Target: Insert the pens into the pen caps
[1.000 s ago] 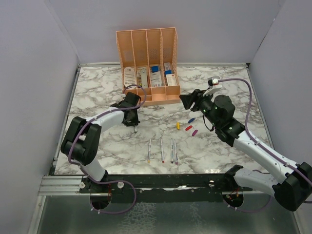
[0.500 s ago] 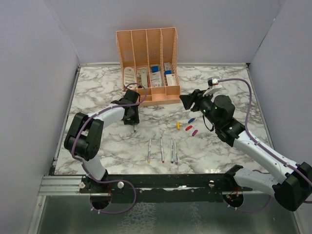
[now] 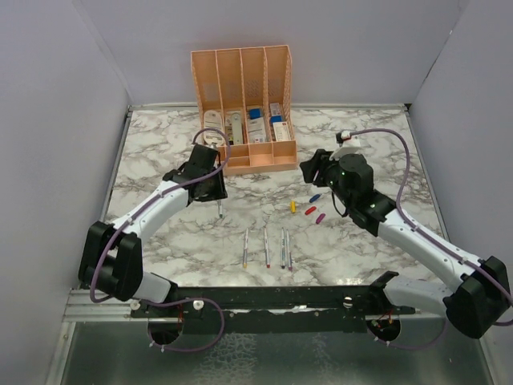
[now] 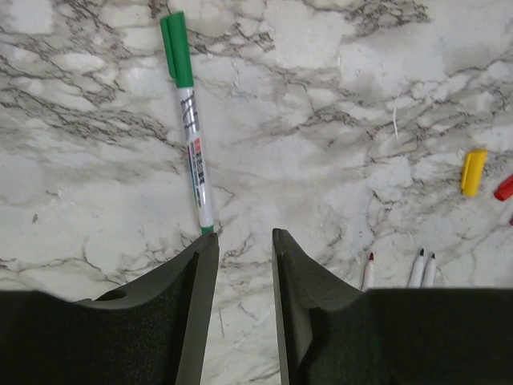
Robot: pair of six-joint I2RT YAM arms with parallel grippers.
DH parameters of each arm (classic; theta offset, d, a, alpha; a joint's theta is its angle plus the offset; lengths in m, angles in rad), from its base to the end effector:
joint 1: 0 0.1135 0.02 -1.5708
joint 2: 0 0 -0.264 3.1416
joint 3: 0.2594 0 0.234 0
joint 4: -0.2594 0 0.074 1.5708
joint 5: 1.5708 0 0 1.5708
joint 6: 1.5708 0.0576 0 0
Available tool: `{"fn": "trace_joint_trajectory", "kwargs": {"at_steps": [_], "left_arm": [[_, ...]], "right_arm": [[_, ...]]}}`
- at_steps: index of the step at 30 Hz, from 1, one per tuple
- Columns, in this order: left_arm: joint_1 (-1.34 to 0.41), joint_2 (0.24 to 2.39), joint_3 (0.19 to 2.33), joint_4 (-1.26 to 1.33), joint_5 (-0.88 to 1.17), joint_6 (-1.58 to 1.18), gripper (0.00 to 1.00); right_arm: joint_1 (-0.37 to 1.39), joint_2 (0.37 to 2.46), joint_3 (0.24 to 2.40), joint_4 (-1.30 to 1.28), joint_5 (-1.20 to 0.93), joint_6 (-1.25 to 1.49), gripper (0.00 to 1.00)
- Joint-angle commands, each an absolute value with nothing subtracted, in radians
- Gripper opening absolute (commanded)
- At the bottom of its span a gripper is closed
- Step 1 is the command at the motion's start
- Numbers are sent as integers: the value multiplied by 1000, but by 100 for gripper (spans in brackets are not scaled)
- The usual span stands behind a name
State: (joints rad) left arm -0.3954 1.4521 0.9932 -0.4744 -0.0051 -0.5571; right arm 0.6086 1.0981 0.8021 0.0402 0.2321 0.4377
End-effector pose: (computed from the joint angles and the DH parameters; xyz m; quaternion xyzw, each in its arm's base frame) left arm 0.2737 -0.1139 0.2235 -0.0775 0.9465 -0.1415 0.2796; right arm 0.2205 0.1375 0.3071 0.0034 0.7894 0.2239 0.5716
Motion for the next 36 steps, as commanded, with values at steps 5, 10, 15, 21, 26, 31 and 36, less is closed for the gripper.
{"fn": "trace_joint_trajectory", "kwargs": {"at_steps": [5, 10, 15, 21, 26, 31, 36], "left_arm": [[-558, 1357, 915, -574, 47, -651, 36], [-698, 1379, 899, -595, 37, -725, 43], [-770, 1425, 903, -647, 9, -771, 43], [-791, 1504, 977, -758, 6, -742, 44], [-807, 1555, 998, -787, 31, -721, 45], [-810, 1587, 1016, -787, 69, -708, 46], [-810, 1624, 1027, -788, 88, -698, 46]], "right_arm": [[593, 1266, 892, -192, 259, 508, 51], [582, 1323, 896, -224, 234, 519, 51], [576, 1323, 888, -229, 233, 510, 51], [575, 1309, 867, -229, 229, 516, 51], [573, 1302, 854, -231, 224, 528, 51], [574, 1294, 839, -220, 209, 541, 51], [574, 1286, 833, -217, 198, 548, 51]]}}
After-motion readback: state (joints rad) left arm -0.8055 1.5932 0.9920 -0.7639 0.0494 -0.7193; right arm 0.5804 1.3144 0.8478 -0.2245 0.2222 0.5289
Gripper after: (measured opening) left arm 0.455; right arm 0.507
